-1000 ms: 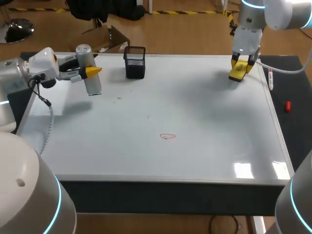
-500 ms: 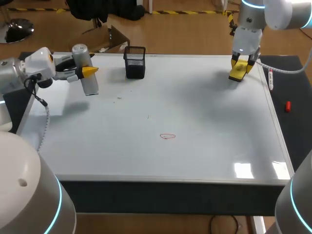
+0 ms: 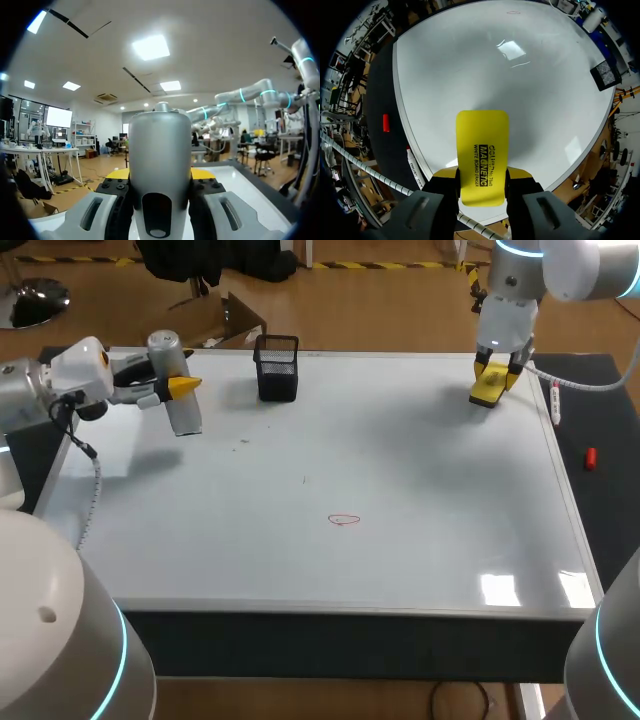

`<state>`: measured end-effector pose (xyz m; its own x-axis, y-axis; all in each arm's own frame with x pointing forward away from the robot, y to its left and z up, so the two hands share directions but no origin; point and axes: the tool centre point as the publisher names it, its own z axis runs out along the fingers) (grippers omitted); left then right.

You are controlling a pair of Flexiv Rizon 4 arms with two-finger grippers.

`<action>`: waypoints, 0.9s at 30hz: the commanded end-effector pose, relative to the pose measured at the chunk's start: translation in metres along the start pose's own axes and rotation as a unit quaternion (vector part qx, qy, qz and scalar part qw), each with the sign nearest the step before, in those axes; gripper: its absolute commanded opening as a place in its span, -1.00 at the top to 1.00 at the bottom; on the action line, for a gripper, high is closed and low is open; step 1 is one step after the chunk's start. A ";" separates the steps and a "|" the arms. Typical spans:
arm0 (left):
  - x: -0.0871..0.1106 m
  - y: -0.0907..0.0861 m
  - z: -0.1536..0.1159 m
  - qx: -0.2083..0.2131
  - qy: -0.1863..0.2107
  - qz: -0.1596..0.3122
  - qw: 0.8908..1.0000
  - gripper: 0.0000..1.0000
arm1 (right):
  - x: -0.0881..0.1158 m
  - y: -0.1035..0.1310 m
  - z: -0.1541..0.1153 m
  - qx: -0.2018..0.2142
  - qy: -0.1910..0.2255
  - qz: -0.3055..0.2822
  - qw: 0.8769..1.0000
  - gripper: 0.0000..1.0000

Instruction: Pick up the inspection probe, press it on each red-marked spot on the whiteboard one by one, put down the probe, pick up the eraser, and wipe off all the red marks.

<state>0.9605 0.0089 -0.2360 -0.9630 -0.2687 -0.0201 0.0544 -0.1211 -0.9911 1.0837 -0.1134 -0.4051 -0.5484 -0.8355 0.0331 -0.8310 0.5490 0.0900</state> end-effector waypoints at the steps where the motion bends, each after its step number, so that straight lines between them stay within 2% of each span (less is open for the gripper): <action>1: 0.001 -0.002 0.000 -0.001 -0.002 0.000 1.000 1.00 | -0.006 0.012 -0.001 0.010 0.011 -0.012 1.000 1.00; 10: 0.001 -0.002 0.000 -0.001 -0.002 0.000 1.000 1.00 | -0.024 0.058 -0.002 0.038 0.031 -0.062 0.997 1.00; 14: 0.001 -0.002 0.000 -0.001 -0.002 0.000 1.000 1.00 | -0.040 0.091 -0.003 0.052 0.037 -0.093 0.994 1.00; 27: 0.001 -0.002 0.000 -0.001 -0.002 0.000 1.000 1.00 | -0.083 0.196 -0.001 0.071 0.003 -0.164 0.984 1.00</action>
<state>0.9604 0.0089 -0.2360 -0.9630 -0.2688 -0.0200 0.0543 -0.1210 -0.9912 0.9837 0.0536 -0.3917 -0.2498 -0.9679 0.0294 -0.9664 0.2511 0.0542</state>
